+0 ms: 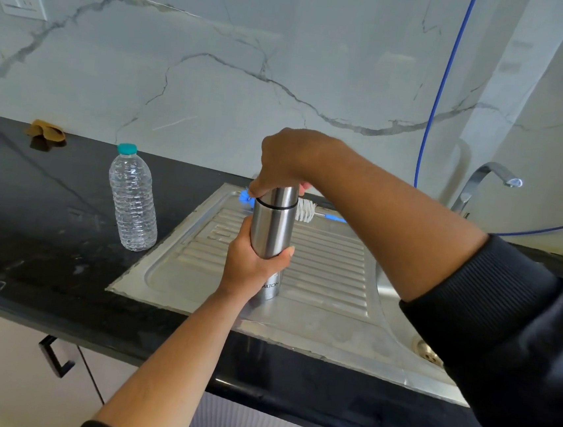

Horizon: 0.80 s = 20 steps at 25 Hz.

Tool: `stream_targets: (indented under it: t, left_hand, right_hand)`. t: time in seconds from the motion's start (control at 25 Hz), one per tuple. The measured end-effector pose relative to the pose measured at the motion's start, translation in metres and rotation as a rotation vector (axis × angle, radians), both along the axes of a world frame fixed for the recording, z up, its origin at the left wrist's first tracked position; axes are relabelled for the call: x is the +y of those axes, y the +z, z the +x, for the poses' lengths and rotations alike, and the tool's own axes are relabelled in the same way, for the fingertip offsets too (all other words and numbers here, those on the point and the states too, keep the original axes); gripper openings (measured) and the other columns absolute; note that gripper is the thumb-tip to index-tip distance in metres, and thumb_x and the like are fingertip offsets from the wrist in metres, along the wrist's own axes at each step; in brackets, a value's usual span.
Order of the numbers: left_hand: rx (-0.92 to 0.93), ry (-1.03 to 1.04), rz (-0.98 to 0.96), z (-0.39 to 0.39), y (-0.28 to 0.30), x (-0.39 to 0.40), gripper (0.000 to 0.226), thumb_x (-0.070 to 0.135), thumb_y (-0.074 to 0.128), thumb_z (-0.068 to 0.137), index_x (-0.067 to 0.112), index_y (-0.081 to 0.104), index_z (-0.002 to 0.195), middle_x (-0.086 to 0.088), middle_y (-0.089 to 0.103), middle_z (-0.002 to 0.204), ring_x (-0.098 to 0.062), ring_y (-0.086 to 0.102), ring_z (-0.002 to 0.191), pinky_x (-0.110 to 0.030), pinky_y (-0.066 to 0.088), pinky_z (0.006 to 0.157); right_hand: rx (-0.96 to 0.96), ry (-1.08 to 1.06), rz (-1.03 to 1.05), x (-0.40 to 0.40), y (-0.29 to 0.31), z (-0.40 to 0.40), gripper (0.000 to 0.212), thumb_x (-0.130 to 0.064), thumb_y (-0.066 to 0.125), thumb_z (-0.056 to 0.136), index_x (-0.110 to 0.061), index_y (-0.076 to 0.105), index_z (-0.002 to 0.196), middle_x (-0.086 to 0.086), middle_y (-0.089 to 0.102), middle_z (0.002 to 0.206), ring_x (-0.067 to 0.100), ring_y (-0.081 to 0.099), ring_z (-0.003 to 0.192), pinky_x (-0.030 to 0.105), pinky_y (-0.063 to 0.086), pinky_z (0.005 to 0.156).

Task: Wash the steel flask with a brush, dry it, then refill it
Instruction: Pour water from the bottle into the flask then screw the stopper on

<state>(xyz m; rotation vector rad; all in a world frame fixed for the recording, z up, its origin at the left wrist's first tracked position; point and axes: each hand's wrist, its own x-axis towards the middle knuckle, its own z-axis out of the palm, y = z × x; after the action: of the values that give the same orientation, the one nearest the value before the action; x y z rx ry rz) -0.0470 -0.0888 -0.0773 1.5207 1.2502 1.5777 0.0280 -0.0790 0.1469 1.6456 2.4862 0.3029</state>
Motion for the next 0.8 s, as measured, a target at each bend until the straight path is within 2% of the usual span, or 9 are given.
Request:
stream_targets:
  t: [0.12, 0.24, 0.32, 0.4, 0.48, 0.6, 0.8]
  left_hand:
    - [0.004, -0.011, -0.013, -0.001, 0.002, -0.001, 0.062, 0.026, 0.09, 0.076, 0.036, 0.053, 0.124, 0.012, 0.068, 0.101, 0.002, 0.067, 0.089, -0.015, 0.056, 0.067]
    - [0.002, -0.022, -0.021, -0.002, 0.003, -0.002, 0.061, 0.025, 0.089, 0.077, 0.039, 0.052, 0.123, 0.012, 0.067, 0.1, 0.003, 0.066, 0.089, -0.015, 0.056, 0.066]
    - [0.001, -0.02, -0.006, -0.001, 0.002, -0.002, 0.061, 0.024, 0.089, 0.077, 0.039, 0.052, 0.123, 0.01, 0.068, 0.099, -0.001, 0.068, 0.088, -0.017, 0.058, 0.068]
    - [0.008, 0.0, 0.01, 0.001, 0.001, -0.002, 0.061, 0.024, 0.09, 0.076, 0.035, 0.054, 0.125, 0.009, 0.069, 0.099, -0.004, 0.069, 0.087, -0.02, 0.059, 0.069]
    - [-0.005, 0.024, 0.005, 0.003, 0.001, -0.003, 0.064, 0.022, 0.09, 0.076, 0.029, 0.055, 0.128, 0.007, 0.069, 0.1, -0.003, 0.069, 0.087, -0.018, 0.058, 0.067]
    - [-0.013, 0.045, -0.002, 0.005, 0.002, -0.002, 0.064, 0.02, 0.09, 0.075, 0.023, 0.055, 0.13, 0.005, 0.069, 0.101, -0.002, 0.068, 0.086, -0.015, 0.057, 0.065]
    - [-0.008, 0.093, -0.014, 0.009, 0.003, -0.001, 0.064, 0.02, 0.091, 0.073, 0.023, 0.056, 0.127, 0.007, 0.07, 0.098, 0.001, 0.068, 0.085, -0.014, 0.056, 0.066]
  right_hand:
    - [-0.043, 0.076, 0.025, 0.0, -0.008, 0.01, 0.047, -0.062, 0.05, 0.096, -0.016, 0.056, 0.103, -0.001, 0.053, 0.075, 0.014, 0.051, 0.065, 0.03, 0.034, 0.055]
    - [0.01, 0.375, 0.069, 0.008, -0.02, 0.03, 0.051, -0.065, 0.048, 0.097, -0.02, 0.053, 0.121, 0.0, 0.058, 0.091, 0.02, 0.058, 0.076, 0.031, 0.04, 0.067]
    - [0.039, 0.529, 0.201, 0.015, -0.036, 0.039, 0.043, -0.057, 0.046, 0.099, -0.021, 0.062, 0.116, 0.003, 0.064, 0.092, 0.023, 0.06, 0.078, 0.029, 0.04, 0.068]
    - [0.101, 0.506, 0.35, 0.017, -0.048, 0.037, 0.039, -0.051, 0.043, 0.101, -0.021, 0.067, 0.105, 0.003, 0.064, 0.084, 0.025, 0.059, 0.072, 0.028, 0.037, 0.062]
    - [0.124, 0.401, 0.415, 0.015, -0.051, 0.028, 0.038, -0.046, 0.04, 0.101, -0.02, 0.068, 0.098, 0.002, 0.06, 0.077, 0.025, 0.057, 0.067, 0.028, 0.035, 0.058]
    - [0.131, 0.265, 0.409, 0.008, -0.047, 0.017, 0.039, -0.04, 0.034, 0.101, -0.018, 0.065, 0.09, -0.001, 0.05, 0.069, 0.018, 0.048, 0.057, 0.027, 0.031, 0.052]
    - [0.13, 0.093, 0.452, 0.005, -0.049, 0.005, 0.033, -0.029, 0.041, 0.101, -0.015, 0.062, 0.08, 0.001, 0.053, 0.068, 0.018, 0.048, 0.053, 0.027, 0.035, 0.049]
